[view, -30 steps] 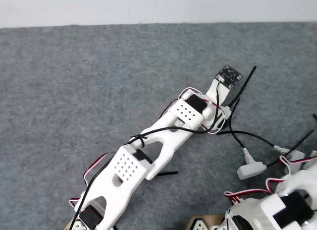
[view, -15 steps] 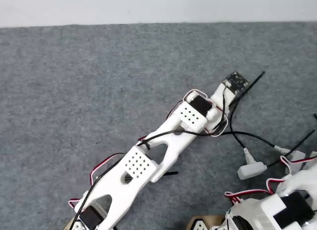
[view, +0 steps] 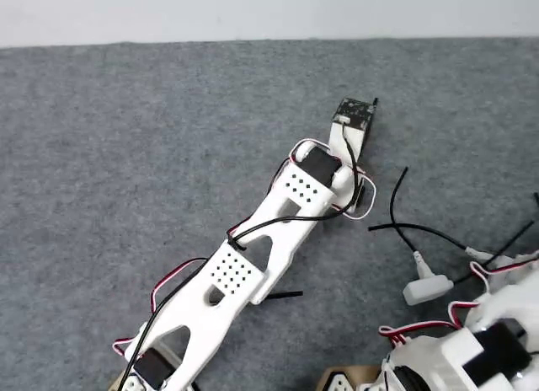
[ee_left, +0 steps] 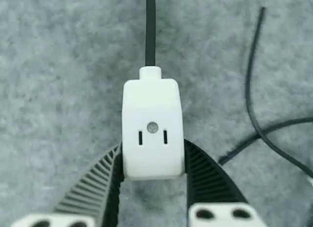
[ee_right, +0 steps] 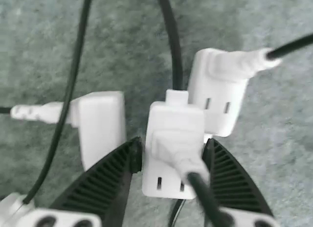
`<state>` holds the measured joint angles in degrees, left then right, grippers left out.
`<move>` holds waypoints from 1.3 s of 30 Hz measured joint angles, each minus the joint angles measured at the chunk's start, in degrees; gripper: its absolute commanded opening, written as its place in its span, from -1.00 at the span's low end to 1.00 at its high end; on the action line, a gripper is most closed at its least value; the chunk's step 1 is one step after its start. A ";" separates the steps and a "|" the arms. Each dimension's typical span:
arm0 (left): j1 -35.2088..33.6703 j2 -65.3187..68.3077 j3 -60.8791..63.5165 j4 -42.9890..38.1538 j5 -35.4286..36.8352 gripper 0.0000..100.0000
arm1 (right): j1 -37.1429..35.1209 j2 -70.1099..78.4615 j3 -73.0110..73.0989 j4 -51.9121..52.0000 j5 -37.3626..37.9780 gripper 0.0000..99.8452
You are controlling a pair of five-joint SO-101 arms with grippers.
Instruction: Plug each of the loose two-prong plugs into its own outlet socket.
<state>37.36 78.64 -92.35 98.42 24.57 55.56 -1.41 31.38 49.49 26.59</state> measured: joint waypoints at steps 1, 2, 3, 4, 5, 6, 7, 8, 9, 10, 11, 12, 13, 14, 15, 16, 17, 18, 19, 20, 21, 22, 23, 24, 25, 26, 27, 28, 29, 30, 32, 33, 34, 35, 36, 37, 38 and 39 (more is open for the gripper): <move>0.00 0.00 0.00 0.00 0.26 -0.98 | -0.26 0.00 -0.44 0.97 0.00 -0.62; 0.00 0.00 0.00 0.00 0.35 -0.98 | -0.35 0.00 -1.32 2.11 0.09 -0.62; 0.09 0.00 -0.09 0.00 0.44 -0.98 | -0.44 0.00 -2.29 3.34 0.09 -0.62; 0.09 0.00 -0.09 0.00 0.44 -0.98 | -0.53 0.00 -3.16 4.66 0.09 -0.62; 0.09 0.00 -0.09 0.00 0.44 -0.98 | -0.53 0.00 -4.04 5.98 0.09 -0.62; 0.09 -0.09 -0.09 0.00 0.44 -0.98 | -0.53 0.00 -4.84 6.95 0.09 -0.62; 0.09 -0.53 0.00 0.00 0.44 -0.98 | -0.53 0.00 -5.45 7.65 0.09 -0.62; 0.09 -1.41 0.79 0.00 0.44 -0.98 | -0.53 0.00 -5.98 8.26 0.00 -0.62; -0.09 -2.73 2.20 0.00 0.44 -0.98 | -0.53 0.00 -6.42 8.70 0.00 -0.62; -0.26 -4.40 4.22 0.00 0.44 -0.98 | -0.53 0.00 -6.77 9.14 0.09 -0.62; -0.35 -6.33 7.03 0.00 0.44 -0.98 | -0.53 0.00 -7.03 9.49 0.00 -0.62; -0.35 -8.53 10.46 0.00 0.44 -0.98 | -0.53 0.00 -7.30 9.76 0.00 -0.62; -0.35 -10.81 14.33 0.00 0.44 -0.98 | -0.53 0.00 -7.30 10.02 0.00 -0.62; -0.35 -13.45 18.55 0.00 0.79 -0.98 | -0.53 0.00 -7.30 10.29 0.00 -0.62; -0.26 -16.09 22.59 0.00 1.23 -0.98 | -0.53 0.00 -7.30 10.55 0.00 -0.62; -0.26 -18.90 26.99 0.00 1.76 -0.98 | -0.53 0.00 -7.30 10.81 0.00 -0.62; -0.26 -21.89 31.03 0.00 2.46 -0.98 | -0.53 0.00 -7.30 11.16 0.00 -0.62; -0.26 -24.70 35.25 0.00 3.16 -0.98 | -0.70 0.00 -7.74 11.78 0.00 -0.62; -0.26 -27.43 39.56 0.00 3.60 -0.98 | -0.97 0.00 -8.44 12.66 0.00 -0.62; -0.26 -29.89 43.96 0.00 3.87 -0.98 | -1.23 0.00 -9.23 13.63 0.00 -0.62; -0.35 -32.09 48.18 -0.26 3.96 -0.98 | -1.49 0.00 -9.93 14.51 0.09 -0.62; -0.44 -34.02 52.48 -1.49 3.96 -0.98 | -1.67 0.00 -10.64 15.56 0.09 -0.62; -0.79 -35.78 57.05 -3.69 3.96 -0.98 | -1.67 0.00 -11.25 16.53 0.09 -0.62; -1.14 -37.54 61.80 -6.15 3.96 -0.98 | -1.67 0.00 -11.96 17.49 0.09 -0.62; -1.67 -39.30 66.55 -9.23 3.87 -0.98 | -1.67 0.00 -12.57 18.29 0.09 -0.62; -2.11 -41.05 71.30 -12.48 3.69 -0.98 | -1.76 0.00 -12.92 18.99 0.09 -0.62; -2.64 -42.99 75.78 -15.47 3.16 -0.98 | -1.76 0.00 -13.10 19.43 0.09 -0.62; -3.16 -45.19 80.09 -18.55 2.73 -0.98 | -2.02 0.00 -13.10 20.04 0.09 -0.62; -3.60 -47.65 84.40 -21.54 2.11 -0.98 | -2.37 0.00 -13.10 20.48 0.00 -0.62; -4.13 -50.11 88.79 -24.35 1.49 -0.98 | -2.81 0.00 -13.10 21.01 0.00 -0.62; -5.01 -55.21 97.32 -30.15 0.26 -0.98 | -3.60 0.00 -13.10 22.07 0.09 -0.62; -5.36 -57.58 101.54 -32.97 -0.53 -0.98 | -4.04 0.00 -13.10 22.68 0.09 -0.62; -5.80 -59.96 105.85 -35.96 -1.41 -0.98 | -4.48 0.00 -13.10 23.30 0.09 -0.62; -6.24 -62.15 109.89 -38.86 -2.20 -0.98 | -5.01 0.00 -13.10 23.91 0.09 -0.62; -6.77 -64.35 113.58 -41.14 -3.25 -0.98 | -5.63 0.00 -13.10 24.53 0.09 -0.62; -7.38 -66.29 116.92 -42.81 -4.31 -0.98 | -6.33 0.00 -13.10 25.14 0.00 -0.62; -8.09 -68.04 119.65 -43.96 -5.19 -0.98 | -7.03 0.00 -13.10 25.76 0.09 -0.62; -8.70 -69.71 122.11 -44.57 -6.07 -0.97 | -7.82 0.00 -13.10 26.29 0.09 -0.62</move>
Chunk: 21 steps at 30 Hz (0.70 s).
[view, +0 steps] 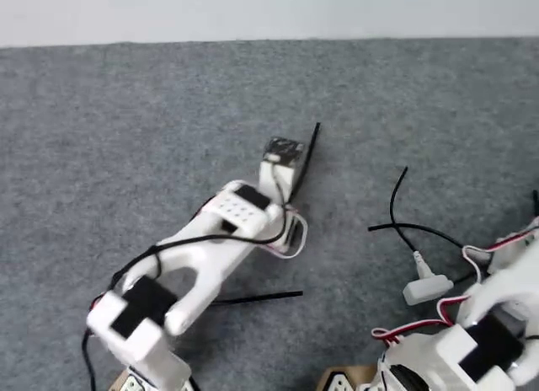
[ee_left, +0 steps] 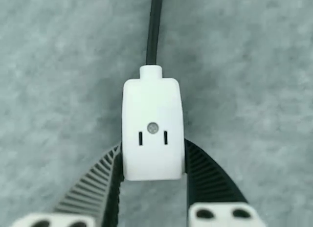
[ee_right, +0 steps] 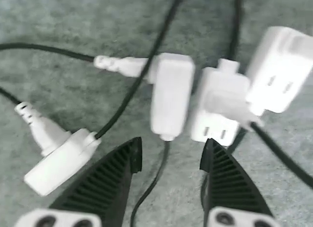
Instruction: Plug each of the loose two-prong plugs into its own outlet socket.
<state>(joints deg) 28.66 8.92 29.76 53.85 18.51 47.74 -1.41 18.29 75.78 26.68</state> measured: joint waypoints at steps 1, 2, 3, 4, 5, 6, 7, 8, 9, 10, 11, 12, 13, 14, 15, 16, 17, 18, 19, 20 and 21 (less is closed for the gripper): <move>-0.53 -1.41 1.93 -0.18 -0.88 -0.97 | -0.79 0.00 0.00 0.26 0.00 -0.62; -0.88 -2.81 3.60 -0.26 -1.93 -0.97 | -1.67 0.00 0.26 0.26 0.00 -0.62; -1.05 -4.04 5.27 -0.26 -3.43 -0.95 | -2.64 0.00 0.79 0.26 0.00 -0.62; -1.14 -5.36 6.77 -0.26 -5.01 -0.92 | -3.69 0.00 1.58 0.35 -0.09 -0.62; -1.14 -6.68 8.18 -0.26 -6.33 -0.89 | -4.84 0.00 2.37 0.44 -0.09 -0.62; -1.14 -8.00 9.67 -0.26 -7.38 -0.85 | -6.15 0.00 3.34 0.44 -0.09 -0.62; -1.05 -9.32 10.99 -0.26 -8.26 -0.80 | -7.47 0.00 4.31 0.44 -0.26 -0.62; -0.97 -10.73 12.48 -0.18 -8.44 -0.76 | -9.05 0.00 5.45 0.44 -0.97 -0.62; -0.79 -12.04 13.80 0.09 -8.62 -0.72 | -10.55 0.00 6.42 0.44 -1.76 -0.62; -0.79 -13.45 15.12 0.09 -8.88 -0.68 | -12.13 0.00 7.38 0.44 -2.46 -0.62; -0.79 -14.77 16.18 0.09 -9.05 -0.64 | -13.71 0.00 8.09 0.44 -3.08 -0.62; -0.79 -16.18 17.23 0.09 -9.14 -0.60 | -15.56 0.00 8.97 0.44 -3.87 -0.62; -0.97 -17.41 17.93 0.09 -9.41 -0.58 | -17.49 0.00 9.67 0.44 -4.48 -0.62; -1.14 -18.64 18.64 0.09 -9.85 -0.56 | -19.60 0.00 10.37 0.35 -5.54 -0.62; -1.41 -19.87 19.25 0.09 -10.64 -0.56 | -21.19 0.00 11.25 0.00 -6.68 -0.62; -1.49 -20.92 19.78 0.09 -11.96 -0.56 | -22.77 -0.09 12.13 -0.44 -8.18 -0.62; -1.58 -21.98 20.48 0.09 -13.27 -0.56 | -24.44 -0.09 13.27 -1.85 -9.67 -0.62; -1.58 -23.03 21.10 0.09 -14.51 -0.56 | -26.29 -0.09 14.42 -4.13 -10.90 -0.62; -1.58 -23.91 21.63 0.09 -15.38 -0.56 | -27.78 0.00 16.09 -5.98 -11.87 -0.62; -1.49 -24.88 22.07 0.09 -16.09 -0.56 | -28.66 0.00 17.67 -7.74 -12.31 -0.62; -1.49 -26.02 22.68 0.09 -16.97 -0.56 | -29.10 0.00 18.64 -9.14 -12.40 -0.62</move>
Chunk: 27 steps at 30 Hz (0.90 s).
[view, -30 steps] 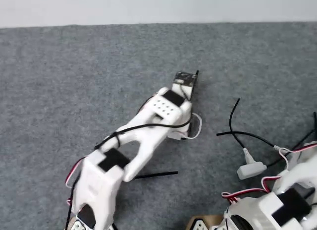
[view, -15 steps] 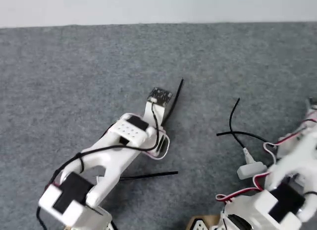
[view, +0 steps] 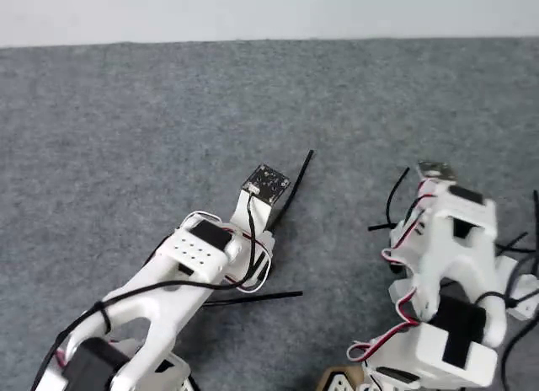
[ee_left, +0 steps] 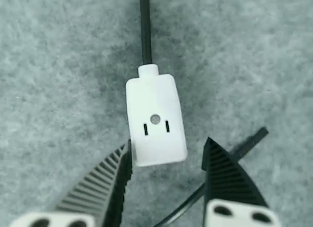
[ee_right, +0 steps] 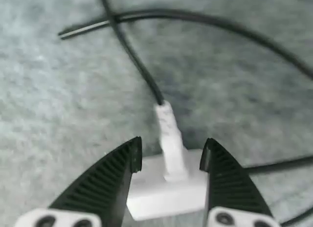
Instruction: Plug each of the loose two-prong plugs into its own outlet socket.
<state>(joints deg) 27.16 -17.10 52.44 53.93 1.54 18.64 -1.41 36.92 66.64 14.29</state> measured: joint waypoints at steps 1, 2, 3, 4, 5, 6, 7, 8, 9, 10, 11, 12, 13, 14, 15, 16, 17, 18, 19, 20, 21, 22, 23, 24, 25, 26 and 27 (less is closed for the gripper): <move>0.00 -0.97 0.44 0.00 -1.05 -0.56 | -0.18 0.00 0.35 -0.79 0.00 -0.62; 0.00 -2.02 0.79 0.00 -2.02 -0.56 | -0.35 0.00 0.53 -1.32 0.00 -0.62; 0.00 -3.08 0.88 0.00 -2.81 -0.56 | -0.62 0.00 0.62 -1.49 0.00 -0.62; 0.00 -4.13 0.97 0.00 -3.25 -0.56 | -0.70 0.00 0.62 -1.67 0.00 -0.62; 0.00 -5.01 0.97 0.00 -3.52 -0.56 | -0.70 0.00 0.88 -1.93 0.00 -0.62; 0.00 -5.98 0.97 0.00 -3.78 -0.56 | -0.70 0.00 0.88 -2.02 0.00 -0.62; 0.00 -6.86 0.97 0.00 -3.96 -0.56 | -0.70 0.00 0.97 -2.11 0.00 -0.62; 0.00 -7.56 0.97 0.00 -4.31 -0.56 | -0.70 0.00 0.97 -2.11 0.00 -0.62; 0.00 -8.00 0.97 0.00 -5.01 -0.56 | -0.70 0.00 0.97 -2.11 0.00 -0.62; 0.00 -8.26 0.97 0.00 -5.54 -0.56 | -0.70 0.00 0.97 -2.11 0.00 -0.62; 0.00 -8.26 0.97 0.00 -5.71 -0.56 | -0.70 0.00 0.97 -2.11 0.00 -0.62; 0.18 -8.09 0.97 0.00 -5.80 -0.56 | -0.70 0.00 0.97 -2.11 0.00 -0.62; 0.53 -7.65 0.97 0.00 -5.80 -0.56 | -0.70 0.00 0.97 -2.11 0.00 -0.62; 0.88 -6.77 0.97 0.00 -5.98 -0.56 | -0.70 0.00 0.97 -2.11 0.00 -0.62; 1.23 -5.54 0.97 0.00 -5.98 -0.56 | -0.70 0.00 0.97 -2.11 0.00 -0.62; 1.23 -4.04 0.79 0.00 -5.98 -0.56 | -0.70 0.00 0.97 -2.11 0.00 -0.62; 1.23 -2.29 0.44 -0.53 -5.80 -0.56 | -0.70 0.00 0.97 -2.11 0.00 -0.62; 1.23 -0.62 -0.18 -1.41 -5.36 -0.56 | -0.70 0.00 0.97 -2.11 0.00 -0.62; 1.23 0.97 -1.05 -2.20 -5.19 -0.56 | -0.70 0.00 0.97 -2.11 0.00 -0.62; 1.23 2.73 -1.93 -2.64 -4.84 -0.56 | -0.70 0.00 0.97 -2.11 0.00 -0.62; 1.23 4.40 -2.73 -2.90 -4.66 -0.56 | -0.70 0.00 0.97 -2.11 0.00 -0.62; 1.23 5.63 -3.69 -3.08 -4.48 -0.56 | -0.70 0.00 0.97 -2.11 0.00 -0.62; 1.23 6.95 -4.57 -3.08 -4.48 -0.56 | -0.70 0.00 0.97 -2.11 0.00 -0.62; 1.23 8.09 -5.54 -3.16 -4.48 -0.56 | -0.70 0.00 0.97 -2.11 0.00 -0.62; 1.14 9.14 -6.33 -3.16 -4.48 -0.56 | -0.70 0.00 0.97 -2.11 0.00 -0.62; 1.14 10.02 -7.03 -3.16 -4.48 -0.56 | -0.70 0.00 0.97 -2.11 0.00 -0.62; 1.14 10.55 -7.47 -3.16 -4.48 -0.56 | -0.70 0.00 0.97 -2.11 0.00 -0.62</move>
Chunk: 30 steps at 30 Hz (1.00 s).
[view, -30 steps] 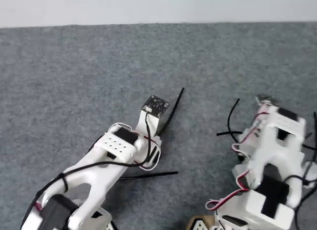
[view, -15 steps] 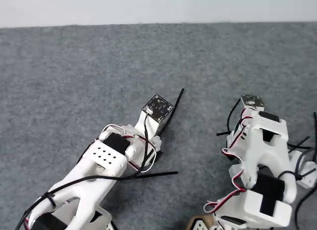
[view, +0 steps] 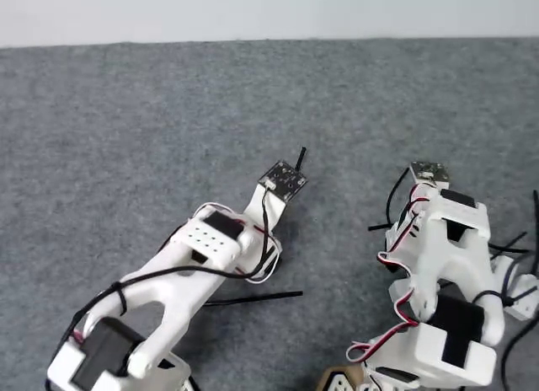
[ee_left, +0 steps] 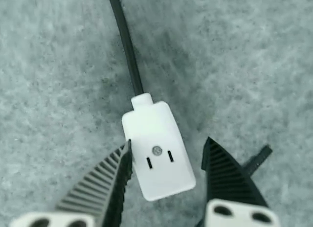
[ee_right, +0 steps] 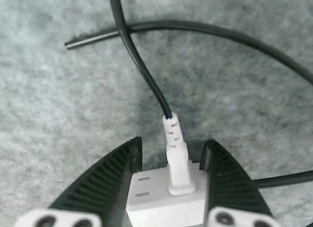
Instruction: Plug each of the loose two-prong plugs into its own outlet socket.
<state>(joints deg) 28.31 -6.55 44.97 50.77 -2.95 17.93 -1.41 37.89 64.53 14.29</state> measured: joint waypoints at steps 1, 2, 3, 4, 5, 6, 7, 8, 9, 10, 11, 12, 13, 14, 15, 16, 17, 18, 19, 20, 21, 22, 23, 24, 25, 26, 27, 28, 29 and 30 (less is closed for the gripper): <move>0.00 0.18 -0.26 0.00 0.18 -0.56 | 0.00 0.00 0.00 0.00 0.00 -0.62; 0.00 0.26 -0.26 0.00 0.18 -0.56 | 0.00 0.00 0.00 0.00 0.00 -0.62; 0.00 0.35 -0.26 0.00 0.18 -0.56 | 0.00 0.00 0.00 0.00 0.00 -0.62; 0.00 0.53 -0.26 0.00 0.26 -0.56 | 0.00 0.00 0.00 0.00 0.00 -0.62; 0.00 0.62 -0.26 0.00 0.70 -0.56 | 0.00 0.00 0.00 0.00 0.00 -0.62; 0.00 0.62 -0.26 0.00 1.67 -0.56 | 0.00 0.00 0.00 0.00 0.00 -0.62; 0.00 0.62 -0.26 0.00 2.90 -0.56 | 0.00 0.00 0.00 0.00 0.00 -0.62; 0.00 0.62 -0.26 0.00 3.87 -0.56 | 0.00 0.00 0.00 0.00 0.00 -0.62; 0.00 0.62 -0.79 0.09 4.84 -0.56 | 0.00 0.00 0.00 0.00 0.00 -0.62; 0.00 0.62 -1.41 0.09 5.54 -0.56 | 0.00 0.00 0.00 0.00 0.00 -0.62; 0.00 0.53 -2.02 0.09 5.98 -0.56 | 0.00 0.00 0.00 0.00 0.00 -0.62; -0.35 0.09 -2.46 0.09 6.24 -0.56 | 0.00 0.00 0.00 0.00 0.00 -0.62; -1.05 -0.70 -2.73 0.09 6.51 -0.56 | 0.00 0.00 0.00 0.00 0.00 -0.62; -1.67 -2.02 -2.73 0.09 6.68 -0.56 | 0.00 0.00 0.00 0.00 0.00 -0.62; -2.20 -3.69 -2.73 0.09 6.68 -0.56 | 0.00 0.00 0.00 0.00 0.00 -0.62; -2.37 -5.36 -2.73 0.18 6.77 -0.56 | 0.00 0.00 0.00 0.00 0.00 -0.62; -2.37 -7.03 -2.73 0.44 6.86 -0.56 | 0.00 0.00 0.00 0.00 0.00 -0.62; -2.20 -8.88 -2.55 0.88 6.95 -0.56 | 0.00 0.00 0.00 0.00 0.00 -0.62; -2.02 -10.46 -1.93 1.23 6.95 -0.56 | 0.00 0.00 0.00 0.00 0.00 -0.62; -1.49 -11.78 -0.88 1.67 6.95 -0.56 | 0.00 0.00 0.00 0.00 0.00 -0.62; -0.88 -12.66 0.35 1.85 6.95 -0.56 | 0.00 0.00 0.00 0.00 0.00 -0.62; 0.09 -13.10 1.67 1.93 7.12 -0.56 | 0.00 0.00 0.00 0.00 0.00 -0.62; 0.97 -13.19 2.81 2.11 7.65 -0.55 | 0.00 0.00 0.00 0.00 0.00 -0.62; 1.67 -13.19 3.60 2.29 8.44 -0.55 | 0.00 0.00 0.00 0.00 0.00 -0.62; 2.29 -13.19 3.87 2.29 9.32 -0.55 | 0.00 0.00 0.00 0.00 0.00 -0.62; 2.81 -12.66 3.96 2.29 10.37 -0.55 | 0.00 0.00 0.00 0.00 0.00 -0.62; 3.16 -11.87 3.96 2.29 11.43 -0.55 | 0.00 0.00 0.00 0.00 0.00 -0.62; 3.34 -10.90 3.96 2.29 12.48 -0.55 | 0.00 0.00 0.00 0.00 0.00 -0.62; 3.43 -9.58 3.96 1.85 13.27 -0.55 | 0.00 0.00 0.00 0.00 0.00 -0.62; 3.25 -8.18 3.96 1.05 13.80 -0.56 | 0.00 0.00 0.00 0.00 0.00 -0.62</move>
<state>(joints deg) 31.56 -14.73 48.92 51.82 10.86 17.93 -1.41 37.89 64.53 14.29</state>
